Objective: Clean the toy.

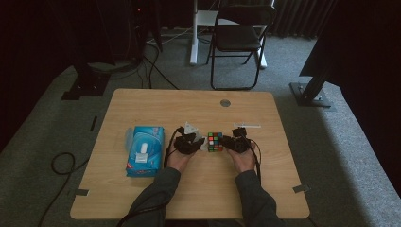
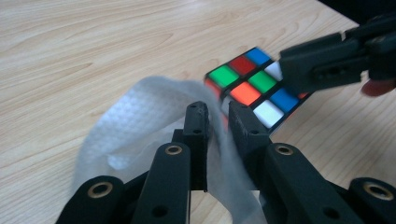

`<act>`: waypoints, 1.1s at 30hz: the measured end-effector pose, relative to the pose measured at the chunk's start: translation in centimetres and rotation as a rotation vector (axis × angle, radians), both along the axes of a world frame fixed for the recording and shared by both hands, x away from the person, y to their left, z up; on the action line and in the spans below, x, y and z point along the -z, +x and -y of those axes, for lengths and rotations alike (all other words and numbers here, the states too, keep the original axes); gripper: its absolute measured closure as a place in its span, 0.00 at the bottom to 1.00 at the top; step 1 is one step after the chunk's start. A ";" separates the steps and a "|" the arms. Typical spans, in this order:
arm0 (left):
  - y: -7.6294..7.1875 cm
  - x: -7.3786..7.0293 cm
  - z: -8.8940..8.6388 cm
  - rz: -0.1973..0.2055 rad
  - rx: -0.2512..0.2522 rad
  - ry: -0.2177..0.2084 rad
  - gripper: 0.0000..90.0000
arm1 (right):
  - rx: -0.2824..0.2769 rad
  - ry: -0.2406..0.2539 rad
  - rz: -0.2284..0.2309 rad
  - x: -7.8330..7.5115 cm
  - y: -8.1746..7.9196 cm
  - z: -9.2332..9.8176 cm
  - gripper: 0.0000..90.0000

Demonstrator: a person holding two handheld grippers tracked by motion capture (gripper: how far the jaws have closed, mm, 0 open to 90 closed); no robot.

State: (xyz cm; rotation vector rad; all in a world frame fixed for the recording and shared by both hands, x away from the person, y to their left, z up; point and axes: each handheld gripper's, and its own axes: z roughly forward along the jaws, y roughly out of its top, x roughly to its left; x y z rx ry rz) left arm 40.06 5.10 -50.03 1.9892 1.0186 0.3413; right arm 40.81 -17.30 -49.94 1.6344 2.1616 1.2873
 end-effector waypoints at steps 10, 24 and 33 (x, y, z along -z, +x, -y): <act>-0.6 -2.2 0.0 0.078 0.035 -0.080 0.96 | -0.040 0.000 -0.003 0.0 -0.1 -0.8 0.75; -1.4 -5.9 -0.6 0.230 0.056 -0.259 0.99 | -0.038 0.001 0.003 0.0 -0.1 -0.8 0.75; 0.6 -2.3 -1.3 0.069 0.006 -0.263 0.99 | -0.036 0.005 0.004 0.1 -0.2 -0.8 0.75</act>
